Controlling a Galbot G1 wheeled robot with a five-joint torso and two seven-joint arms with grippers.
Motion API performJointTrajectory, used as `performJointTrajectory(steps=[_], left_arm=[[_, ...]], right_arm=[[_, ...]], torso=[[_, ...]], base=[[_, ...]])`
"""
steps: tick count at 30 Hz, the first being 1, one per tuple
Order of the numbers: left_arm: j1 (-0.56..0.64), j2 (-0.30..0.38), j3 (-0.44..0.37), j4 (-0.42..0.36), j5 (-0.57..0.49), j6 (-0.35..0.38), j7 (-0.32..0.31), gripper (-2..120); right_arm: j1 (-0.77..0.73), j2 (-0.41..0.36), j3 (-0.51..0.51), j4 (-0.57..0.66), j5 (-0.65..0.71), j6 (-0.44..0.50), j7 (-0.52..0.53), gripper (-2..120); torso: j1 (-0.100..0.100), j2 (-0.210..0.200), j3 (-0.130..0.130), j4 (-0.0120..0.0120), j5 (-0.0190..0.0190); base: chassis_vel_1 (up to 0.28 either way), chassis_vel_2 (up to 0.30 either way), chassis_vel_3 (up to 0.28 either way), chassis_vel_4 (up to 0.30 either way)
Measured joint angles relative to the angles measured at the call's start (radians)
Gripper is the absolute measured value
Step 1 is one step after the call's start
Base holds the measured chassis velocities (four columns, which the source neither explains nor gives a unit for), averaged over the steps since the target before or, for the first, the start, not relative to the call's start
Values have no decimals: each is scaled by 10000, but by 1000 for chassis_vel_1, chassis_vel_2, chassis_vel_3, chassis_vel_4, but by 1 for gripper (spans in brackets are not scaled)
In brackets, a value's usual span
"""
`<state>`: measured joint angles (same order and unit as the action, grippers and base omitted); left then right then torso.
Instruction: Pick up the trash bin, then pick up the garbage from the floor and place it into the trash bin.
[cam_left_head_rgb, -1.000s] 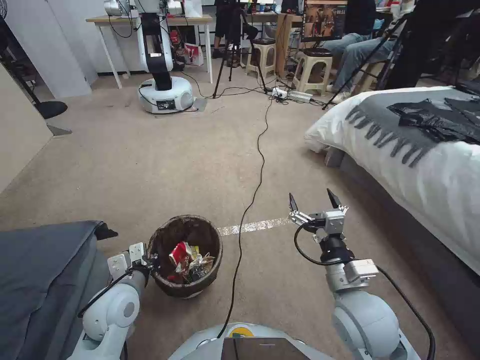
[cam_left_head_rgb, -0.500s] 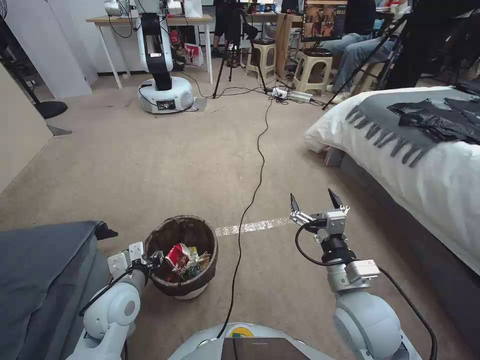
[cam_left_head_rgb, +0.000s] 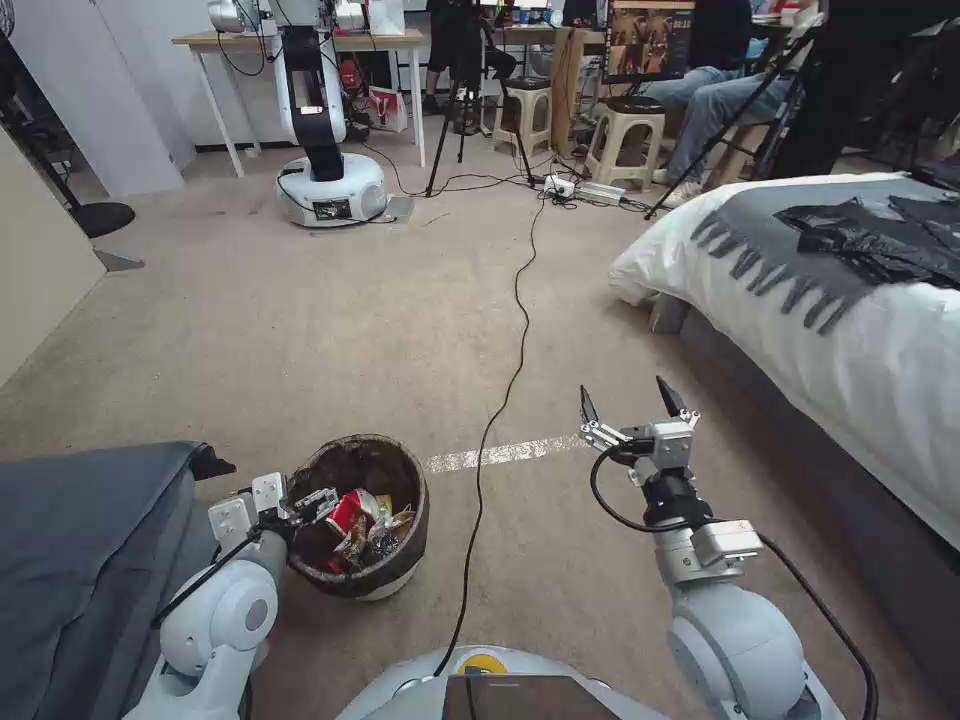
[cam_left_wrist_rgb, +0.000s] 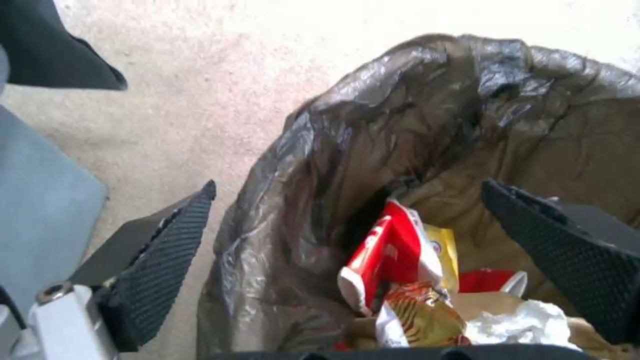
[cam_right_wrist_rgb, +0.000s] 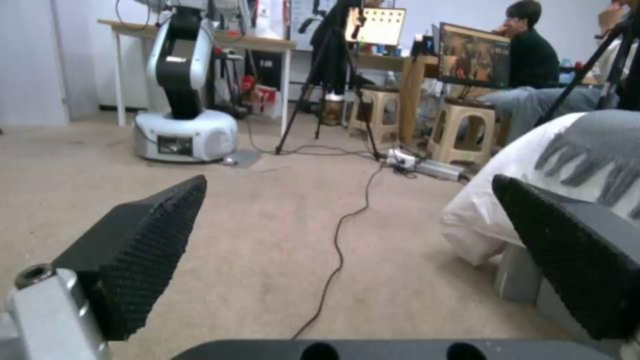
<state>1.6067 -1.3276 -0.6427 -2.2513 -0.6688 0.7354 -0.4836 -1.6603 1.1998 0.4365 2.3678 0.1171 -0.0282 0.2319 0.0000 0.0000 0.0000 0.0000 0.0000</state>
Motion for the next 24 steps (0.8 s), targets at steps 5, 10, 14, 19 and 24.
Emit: performJointTrajectory(steps=[5,10,14,19,24], left_arm=[[16,30,-29,-168,130,0,21,100],[113,46,-71,-458,324,0,29,100],[228,72,-149,-696,571,0,132,100],[440,95,-343,-936,844,-248,214,100],[798,116,-511,-996,1567,-2203,842,100]], right_arm=[[2,-27,-15,4,3,-4,-3,100],[7,-31,-24,15,11,-14,-4,100],[14,-32,-63,26,11,-21,-8,100],[10,-31,-77,51,10,-33,-6,100],[-58,0,-34,84,7,-42,-6,100]], torso=[[0,0,0,-1,0],[0,0,0,0,0],[0,0,0,0,0],[0,0,0,0,-2],[0,0,0,2,-2]], base=[[0,0,0,0],[0,0,0,0],[0,0,0,0],[0,0,0,0],[0,0,0,0]])
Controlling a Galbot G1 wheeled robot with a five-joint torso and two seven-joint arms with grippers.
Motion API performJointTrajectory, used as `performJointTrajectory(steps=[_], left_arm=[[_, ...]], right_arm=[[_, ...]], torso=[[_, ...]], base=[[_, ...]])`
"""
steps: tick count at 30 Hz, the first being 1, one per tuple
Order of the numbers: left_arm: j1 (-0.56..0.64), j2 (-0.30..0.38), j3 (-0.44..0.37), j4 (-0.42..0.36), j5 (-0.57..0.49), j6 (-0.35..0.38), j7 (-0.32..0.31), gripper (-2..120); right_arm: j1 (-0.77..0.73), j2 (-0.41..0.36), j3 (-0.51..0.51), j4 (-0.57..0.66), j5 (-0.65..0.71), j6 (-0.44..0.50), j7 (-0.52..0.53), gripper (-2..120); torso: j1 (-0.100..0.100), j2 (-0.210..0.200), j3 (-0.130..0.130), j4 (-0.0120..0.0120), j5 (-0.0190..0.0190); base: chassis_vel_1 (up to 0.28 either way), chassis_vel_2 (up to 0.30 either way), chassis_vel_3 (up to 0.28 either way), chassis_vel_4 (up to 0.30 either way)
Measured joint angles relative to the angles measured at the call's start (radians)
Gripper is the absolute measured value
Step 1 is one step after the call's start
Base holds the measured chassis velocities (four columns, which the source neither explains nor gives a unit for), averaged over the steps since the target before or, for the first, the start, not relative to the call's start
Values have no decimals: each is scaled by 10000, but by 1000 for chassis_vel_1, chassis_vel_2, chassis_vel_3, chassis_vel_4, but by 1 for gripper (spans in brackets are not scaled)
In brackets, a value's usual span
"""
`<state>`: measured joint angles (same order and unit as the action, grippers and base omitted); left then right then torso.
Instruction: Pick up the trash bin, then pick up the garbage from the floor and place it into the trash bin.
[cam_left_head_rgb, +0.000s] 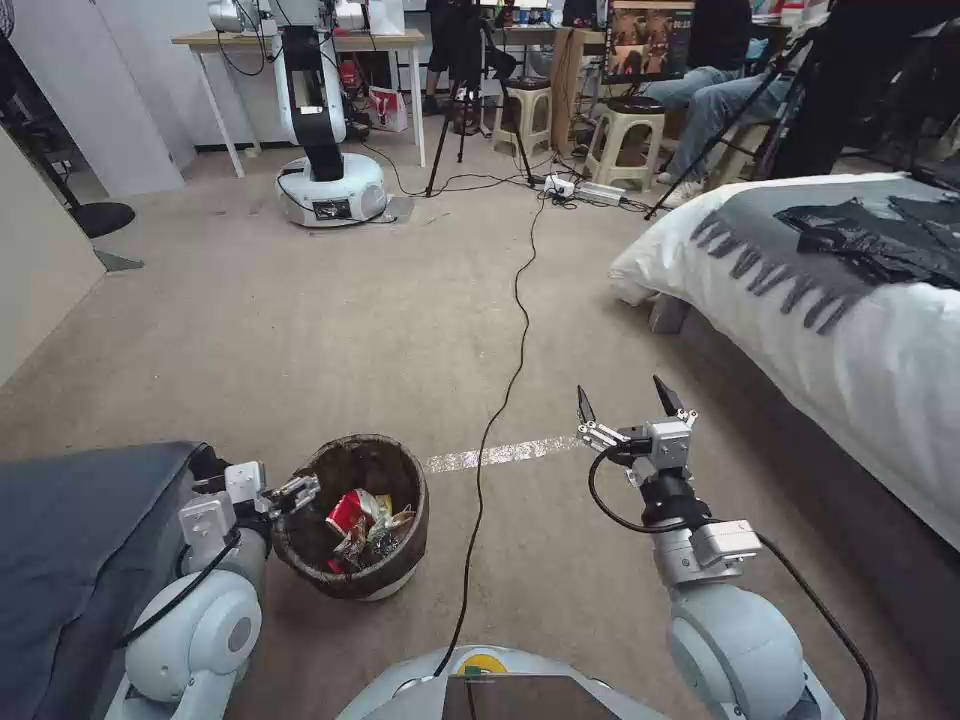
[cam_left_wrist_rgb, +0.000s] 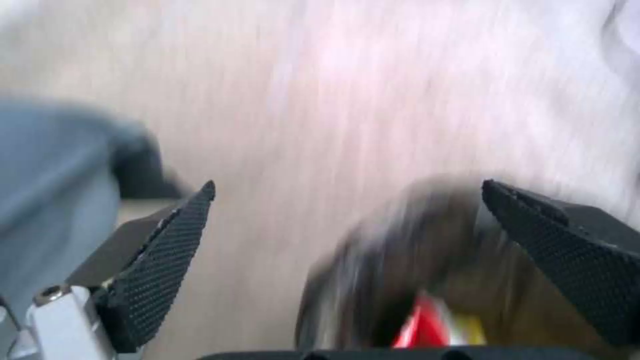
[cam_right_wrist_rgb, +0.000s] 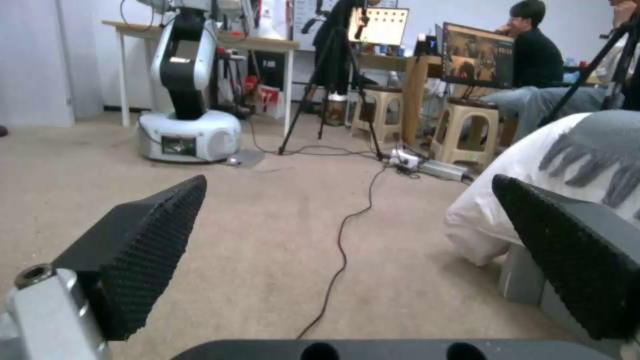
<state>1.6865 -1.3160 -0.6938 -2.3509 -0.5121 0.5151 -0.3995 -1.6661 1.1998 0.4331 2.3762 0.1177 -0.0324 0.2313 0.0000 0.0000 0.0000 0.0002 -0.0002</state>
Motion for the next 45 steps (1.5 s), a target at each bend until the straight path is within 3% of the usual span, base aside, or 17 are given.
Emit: performJointTrajectory(steps=[4,5,8,9,15,17,20,25,45], left_arm=[[397,-140,-240,483,1132,-3478,1293,100],[397,-140,-240,483,1132,-3478,1293,100],[698,-372,-381,583,1544,-5567,2207,100],[698,-372,-381,583,1544,-5567,2207,100],[1383,-848,-485,422,2174,-7613,3102,100],[1474,-921,-485,397,2249,-7728,3150,100],[1925,-1400,-452,375,2829,-8516,3318,100],[2377,-1770,-262,290,3220,-8879,3332,100],[2628,-1952,-140,328,3517,-8940,3217,100]], right_arm=[[-105,161,35,19,-125,-109,7,100],[-105,161,35,19,-125,-109,7,100],[-295,428,22,19,-470,-200,38,100],[-295,428,22,19,-470,-200,38,100],[-797,978,-66,41,-1277,109,66,100],[-842,1028,-66,37,-1350,161,63,100],[-1209,1409,-104,58,-1726,555,39,100],[-1576,1779,-219,68,-2156,1075,35,100],[-1681,1887,-209,73,-2305,1280,38,100]], torso=[[0,0,0,-2,0],[0,0,0,-2,0],[0,0,0,-2,3],[0,0,0,-2,3],[0,0,-1,-1,0],[0,0,0,-1,1],[0,0,-1,-2,2],[0,0,-1,-3,2],[0,0,-1,-2,2]], base=[[0,0,0,0],[0,0,0,0],[0,0,0,0],[0,0,0,0],[0,0,0,0],[0,0,0,0],[0,0,0,0],[0,0,0,0],[0,0,0,0]])
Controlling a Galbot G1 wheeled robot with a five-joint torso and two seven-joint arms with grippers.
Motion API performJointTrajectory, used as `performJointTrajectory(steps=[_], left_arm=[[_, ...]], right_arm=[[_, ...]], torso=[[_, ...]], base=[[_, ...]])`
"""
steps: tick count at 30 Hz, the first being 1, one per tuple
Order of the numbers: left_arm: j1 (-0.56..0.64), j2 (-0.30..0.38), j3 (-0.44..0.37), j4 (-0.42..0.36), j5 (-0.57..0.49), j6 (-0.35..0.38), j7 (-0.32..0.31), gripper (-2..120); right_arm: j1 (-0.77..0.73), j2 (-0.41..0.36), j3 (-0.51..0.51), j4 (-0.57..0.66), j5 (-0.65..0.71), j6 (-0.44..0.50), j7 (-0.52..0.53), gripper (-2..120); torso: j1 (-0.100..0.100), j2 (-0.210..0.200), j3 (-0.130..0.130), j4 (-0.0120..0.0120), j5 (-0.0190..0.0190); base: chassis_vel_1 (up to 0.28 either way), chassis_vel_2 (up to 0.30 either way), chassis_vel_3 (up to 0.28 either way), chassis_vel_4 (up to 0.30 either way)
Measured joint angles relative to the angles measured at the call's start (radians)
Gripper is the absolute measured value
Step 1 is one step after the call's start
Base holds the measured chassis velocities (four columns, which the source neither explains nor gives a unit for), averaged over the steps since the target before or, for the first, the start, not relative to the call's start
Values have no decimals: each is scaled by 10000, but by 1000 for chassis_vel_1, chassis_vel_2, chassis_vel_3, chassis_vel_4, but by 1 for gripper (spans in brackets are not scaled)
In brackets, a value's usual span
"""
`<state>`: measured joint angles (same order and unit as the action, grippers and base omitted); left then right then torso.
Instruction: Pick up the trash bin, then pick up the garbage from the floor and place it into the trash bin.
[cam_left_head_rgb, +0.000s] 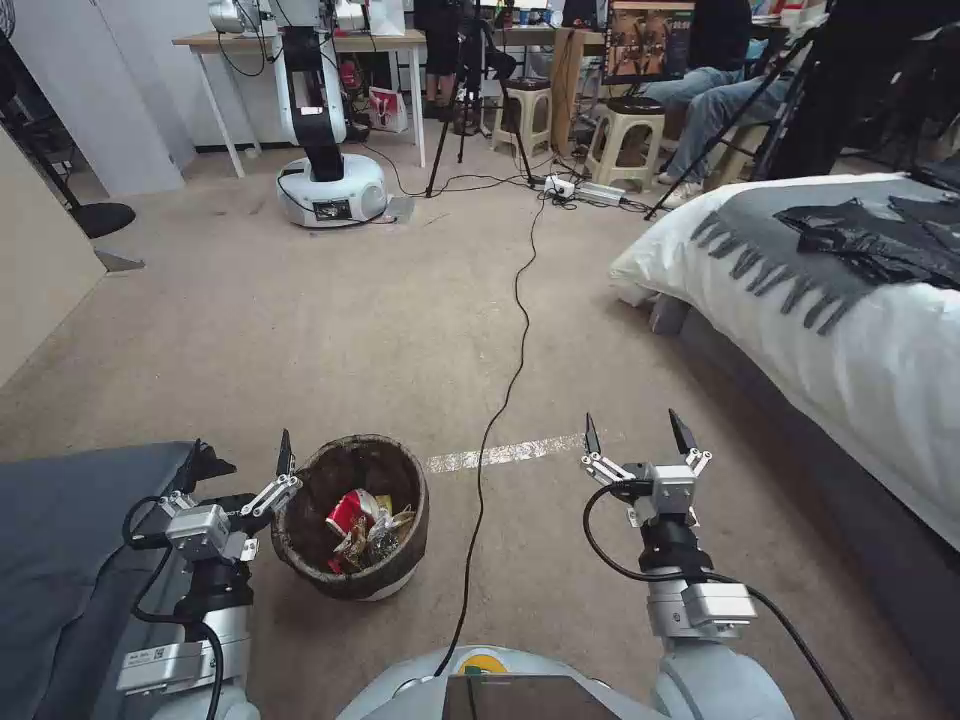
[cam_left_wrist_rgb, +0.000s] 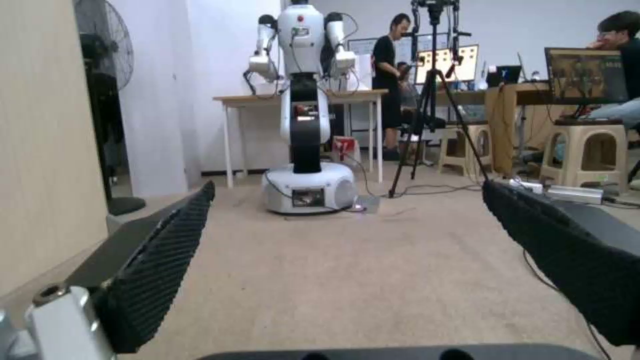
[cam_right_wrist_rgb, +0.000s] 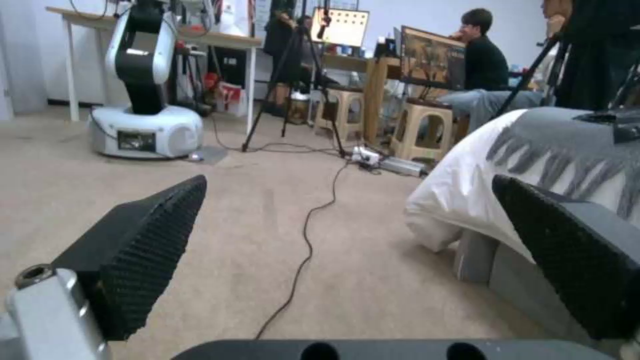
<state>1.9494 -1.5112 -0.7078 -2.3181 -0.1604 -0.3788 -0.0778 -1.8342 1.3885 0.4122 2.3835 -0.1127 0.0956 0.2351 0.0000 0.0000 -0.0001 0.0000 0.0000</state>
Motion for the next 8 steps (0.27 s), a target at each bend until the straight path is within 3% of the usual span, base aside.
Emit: performJointTrajectory(steps=[8], left_arm=[[-9,6,0,6,-14,27,-8,100]], right_arm=[[5,-5,2,0,8,-8,5,100]], torso=[[0,0,0,0,0]], base=[[0,0,0,0]])
